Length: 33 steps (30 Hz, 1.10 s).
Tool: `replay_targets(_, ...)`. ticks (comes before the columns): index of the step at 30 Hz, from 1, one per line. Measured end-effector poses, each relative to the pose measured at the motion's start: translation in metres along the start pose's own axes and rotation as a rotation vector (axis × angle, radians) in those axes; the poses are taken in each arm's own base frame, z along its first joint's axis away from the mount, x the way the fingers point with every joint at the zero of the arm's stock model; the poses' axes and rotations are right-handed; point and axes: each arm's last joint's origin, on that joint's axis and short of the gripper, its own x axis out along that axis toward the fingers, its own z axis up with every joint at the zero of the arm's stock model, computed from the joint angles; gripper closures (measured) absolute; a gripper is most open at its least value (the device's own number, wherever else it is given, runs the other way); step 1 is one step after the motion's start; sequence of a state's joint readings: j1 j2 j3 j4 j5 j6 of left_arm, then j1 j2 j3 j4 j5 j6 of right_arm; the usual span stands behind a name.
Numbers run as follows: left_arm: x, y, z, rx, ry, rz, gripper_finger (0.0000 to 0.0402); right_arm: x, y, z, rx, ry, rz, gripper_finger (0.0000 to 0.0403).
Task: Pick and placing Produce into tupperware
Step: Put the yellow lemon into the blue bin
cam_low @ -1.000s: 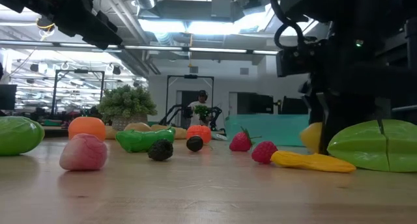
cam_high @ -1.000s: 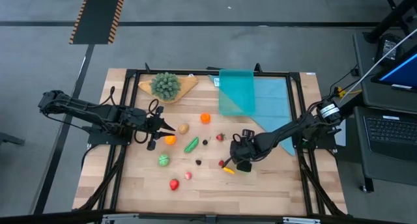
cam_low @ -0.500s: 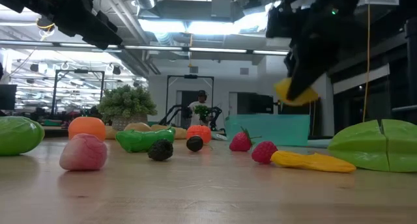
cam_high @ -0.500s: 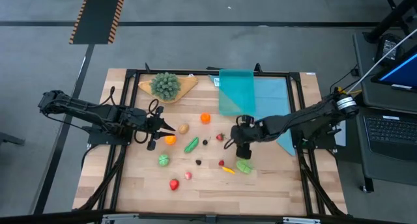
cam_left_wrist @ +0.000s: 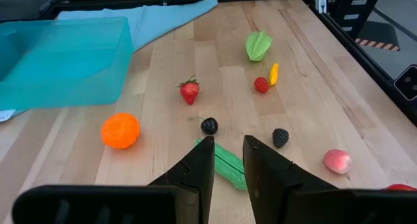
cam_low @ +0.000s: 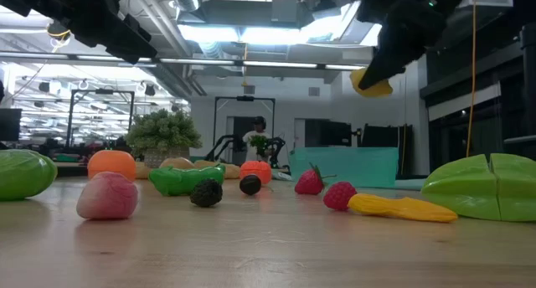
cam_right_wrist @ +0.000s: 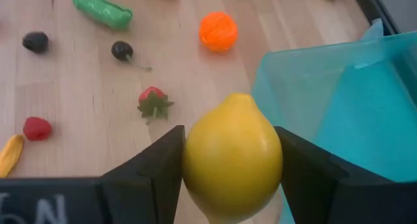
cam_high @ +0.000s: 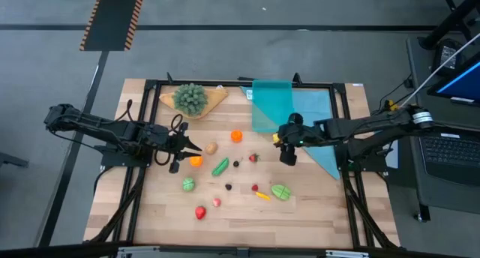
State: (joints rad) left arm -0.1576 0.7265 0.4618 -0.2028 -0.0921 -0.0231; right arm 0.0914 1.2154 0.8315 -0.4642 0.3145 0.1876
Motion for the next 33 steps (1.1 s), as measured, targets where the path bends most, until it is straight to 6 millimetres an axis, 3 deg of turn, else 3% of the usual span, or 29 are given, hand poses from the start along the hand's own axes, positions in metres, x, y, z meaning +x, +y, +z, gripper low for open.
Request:
replay_targets(5,0.000,0.000,0.000,0.015,0.000,0.000,0.0328,-0.001,-0.005,-0.019,0.041,-0.148,0.024,0.0190)
replay_targets(18,0.004,0.008,0.001,0.057,-0.085,0.053,0.0328,-0.006,-0.010,-0.038,0.021,-0.494,0.055,0.0190)
replay_targets(23,0.009,0.016,-0.011,0.037,-0.093,0.099,0.0328,-0.004,-0.010,-0.043,0.025,-0.513,0.057,0.0192)
replay_targets(33,0.016,0.026,-0.036,0.065,-0.279,0.109,0.0328,-0.006,-0.010,-0.042,0.003,-0.657,0.052,0.0191)
